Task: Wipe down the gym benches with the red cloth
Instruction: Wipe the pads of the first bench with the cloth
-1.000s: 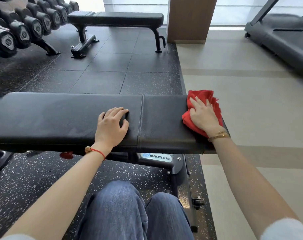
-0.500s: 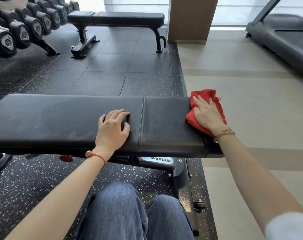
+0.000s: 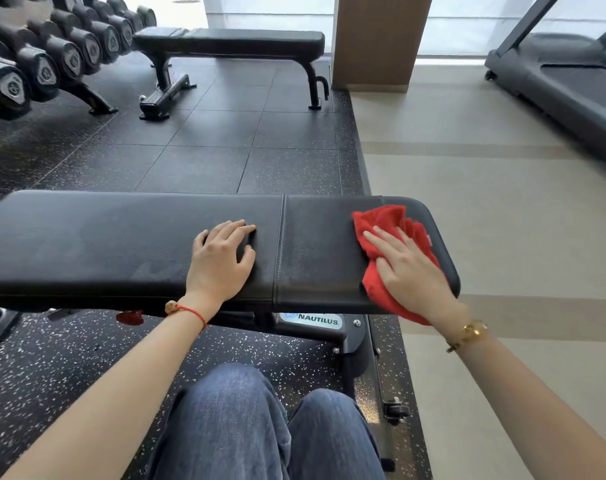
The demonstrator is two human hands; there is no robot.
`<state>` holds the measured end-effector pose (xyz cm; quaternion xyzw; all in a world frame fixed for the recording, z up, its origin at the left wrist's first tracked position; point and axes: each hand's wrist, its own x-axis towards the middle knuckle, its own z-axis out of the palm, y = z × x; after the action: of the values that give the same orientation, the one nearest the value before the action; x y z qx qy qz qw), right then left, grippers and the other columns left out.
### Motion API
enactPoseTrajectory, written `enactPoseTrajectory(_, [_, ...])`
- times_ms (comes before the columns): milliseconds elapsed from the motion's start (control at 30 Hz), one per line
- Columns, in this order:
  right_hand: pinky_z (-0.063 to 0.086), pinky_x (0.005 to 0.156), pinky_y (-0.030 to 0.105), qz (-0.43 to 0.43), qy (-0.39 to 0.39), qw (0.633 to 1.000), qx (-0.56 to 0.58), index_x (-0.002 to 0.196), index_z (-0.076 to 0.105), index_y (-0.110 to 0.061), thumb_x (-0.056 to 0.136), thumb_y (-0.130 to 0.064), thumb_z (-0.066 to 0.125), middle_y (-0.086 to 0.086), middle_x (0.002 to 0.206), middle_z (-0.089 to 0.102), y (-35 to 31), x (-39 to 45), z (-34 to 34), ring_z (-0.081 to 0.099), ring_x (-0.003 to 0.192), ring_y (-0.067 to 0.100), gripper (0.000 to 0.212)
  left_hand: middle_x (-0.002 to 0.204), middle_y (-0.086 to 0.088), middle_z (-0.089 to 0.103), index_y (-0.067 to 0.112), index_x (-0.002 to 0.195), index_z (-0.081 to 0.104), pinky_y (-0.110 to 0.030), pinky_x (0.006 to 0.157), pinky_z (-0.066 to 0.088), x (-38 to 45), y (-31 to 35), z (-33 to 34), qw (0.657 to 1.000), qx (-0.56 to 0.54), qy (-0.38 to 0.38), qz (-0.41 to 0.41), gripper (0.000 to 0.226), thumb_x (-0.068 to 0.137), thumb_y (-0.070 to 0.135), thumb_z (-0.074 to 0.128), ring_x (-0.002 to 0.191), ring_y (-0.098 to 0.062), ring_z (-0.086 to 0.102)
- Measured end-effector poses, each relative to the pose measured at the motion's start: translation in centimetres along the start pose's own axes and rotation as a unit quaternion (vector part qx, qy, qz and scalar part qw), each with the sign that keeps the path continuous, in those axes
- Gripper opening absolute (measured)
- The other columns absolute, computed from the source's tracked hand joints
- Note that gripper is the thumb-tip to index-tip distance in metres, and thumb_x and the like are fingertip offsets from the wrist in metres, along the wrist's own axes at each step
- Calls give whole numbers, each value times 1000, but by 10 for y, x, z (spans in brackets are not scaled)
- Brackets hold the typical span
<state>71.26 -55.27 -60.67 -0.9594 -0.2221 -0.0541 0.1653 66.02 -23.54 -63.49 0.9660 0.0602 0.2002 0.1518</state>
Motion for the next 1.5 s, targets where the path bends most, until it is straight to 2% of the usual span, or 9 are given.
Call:
enactPoseTrajectory(233, [5,121,43,94,-25,994,-40,150,29,-13,98,-17,32,6,159,23,16,88,5,16,147,31,52,141,5,55,26,131,57,-47,117,26,0,4,1,1000,5,4,-6,39,93,26,52,136,-16,43])
enactPoseTrajectory(400, [4,119,42,-63,-10,995,-70,143,38,-2,99,-13,31,12,156,31,-60,79,27,22,145,31,46,139,6,56,27,129,58,-46,116,26,1,3,0,1000,1,7,-6,37,92,27,53,134,-15,45])
enactPoseTrajectory(533, [2,116,33,-153,32,987,-48,132,54,1,90,-7,49,12,143,51,-85,33,23,42,135,35,43,141,6,55,27,131,58,-46,117,26,0,2,-2,1000,-2,3,-2,38,94,27,54,136,-15,44])
enactPoseTrajectory(700, [-11,116,20,-39,34,999,-11,141,47,-23,92,-14,47,-4,152,39,-30,-2,8,29,142,27,50,143,5,54,27,132,58,-45,117,26,0,0,-2,1000,-4,0,1,38,94,27,54,137,-15,43])
enactPoseTrajectory(900, [3,122,41,86,1,996,-23,148,35,-16,97,-15,36,4,159,25,17,62,2,17,146,34,51,140,4,55,26,130,58,-46,116,27,0,5,1,1000,3,7,-11,38,92,25,54,135,-16,44])
enactPoseTrajectory(1133, [5,121,43,-45,-20,996,-68,146,35,-5,99,-14,30,10,158,26,-42,80,21,17,146,32,48,136,7,58,28,126,60,-43,114,28,2,4,2,1000,0,19,-12,36,91,26,55,132,-13,47])
enactPoseTrajectory(1267, [-9,117,25,-148,18,989,-15,145,40,-10,96,-13,40,4,155,34,-63,32,23,21,146,27,49,136,8,58,28,127,60,-43,114,29,2,6,-1,1000,-2,17,-13,36,91,25,55,132,-13,46])
enactPoseTrajectory(1400, [-14,114,16,-95,3,995,13,146,39,-21,96,-15,41,-3,156,31,-40,18,15,19,147,25,51,138,7,57,27,129,59,-44,115,27,1,6,-2,1000,-6,10,-14,38,92,25,55,133,-14,45])
enactPoseTrajectory(1500, [0,122,35,-34,-7,999,2,147,36,-16,97,-15,37,1,158,27,-37,52,15,16,147,27,50,139,6,56,26,131,59,-44,116,26,1,6,-3,1000,-10,5,-13,39,92,26,54,134,-14,45])
